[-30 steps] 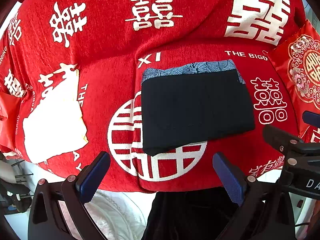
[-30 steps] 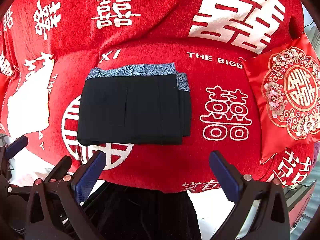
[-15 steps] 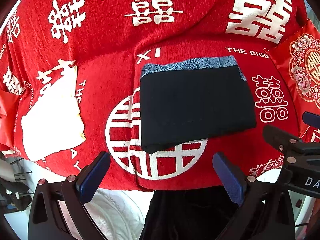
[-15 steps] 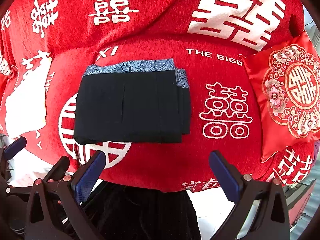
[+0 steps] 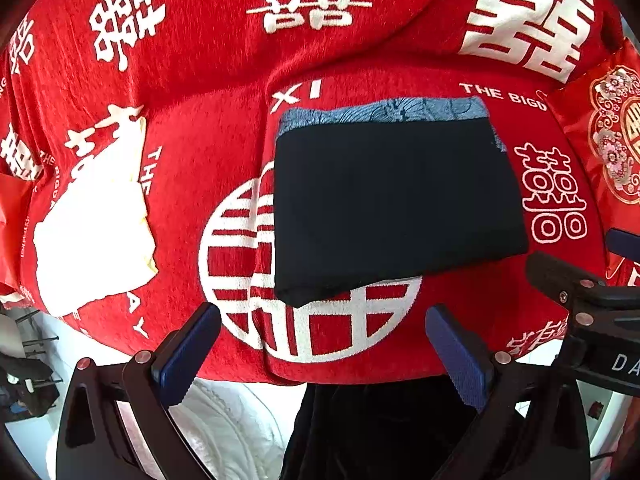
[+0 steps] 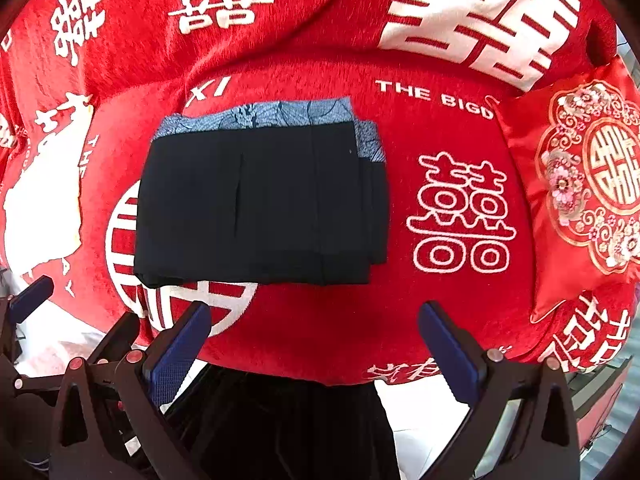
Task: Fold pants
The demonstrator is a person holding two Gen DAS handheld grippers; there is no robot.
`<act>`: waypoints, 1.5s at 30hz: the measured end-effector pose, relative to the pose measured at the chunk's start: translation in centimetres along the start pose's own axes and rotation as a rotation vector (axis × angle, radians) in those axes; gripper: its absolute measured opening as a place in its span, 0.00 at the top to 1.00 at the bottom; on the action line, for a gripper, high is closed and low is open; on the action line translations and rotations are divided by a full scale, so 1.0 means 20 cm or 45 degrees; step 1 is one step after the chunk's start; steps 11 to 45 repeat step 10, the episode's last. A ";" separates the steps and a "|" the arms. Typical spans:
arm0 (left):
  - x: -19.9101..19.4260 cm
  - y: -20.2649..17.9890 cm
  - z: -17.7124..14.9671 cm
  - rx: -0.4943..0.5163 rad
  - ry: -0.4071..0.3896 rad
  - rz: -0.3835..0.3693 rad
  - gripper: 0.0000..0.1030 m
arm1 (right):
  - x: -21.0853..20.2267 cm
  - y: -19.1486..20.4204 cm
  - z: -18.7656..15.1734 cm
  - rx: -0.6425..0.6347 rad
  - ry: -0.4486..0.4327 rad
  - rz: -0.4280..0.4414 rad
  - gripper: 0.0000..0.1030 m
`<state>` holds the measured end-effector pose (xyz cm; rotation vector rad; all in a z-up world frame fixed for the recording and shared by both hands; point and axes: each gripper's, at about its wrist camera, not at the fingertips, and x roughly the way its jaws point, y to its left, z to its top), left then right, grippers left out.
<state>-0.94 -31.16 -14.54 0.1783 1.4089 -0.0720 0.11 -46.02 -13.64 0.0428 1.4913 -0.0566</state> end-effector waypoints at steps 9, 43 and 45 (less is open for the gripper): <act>0.09 0.00 -0.01 0.000 -0.022 -0.012 0.00 | 0.11 0.01 -0.02 0.010 0.025 0.016 0.00; 0.10 0.00 0.00 0.006 -0.015 -0.014 0.00 | 0.12 0.00 -0.01 0.012 0.028 0.015 0.00; 0.10 0.00 0.00 0.006 -0.015 -0.014 0.00 | 0.12 0.00 -0.01 0.012 0.028 0.015 0.00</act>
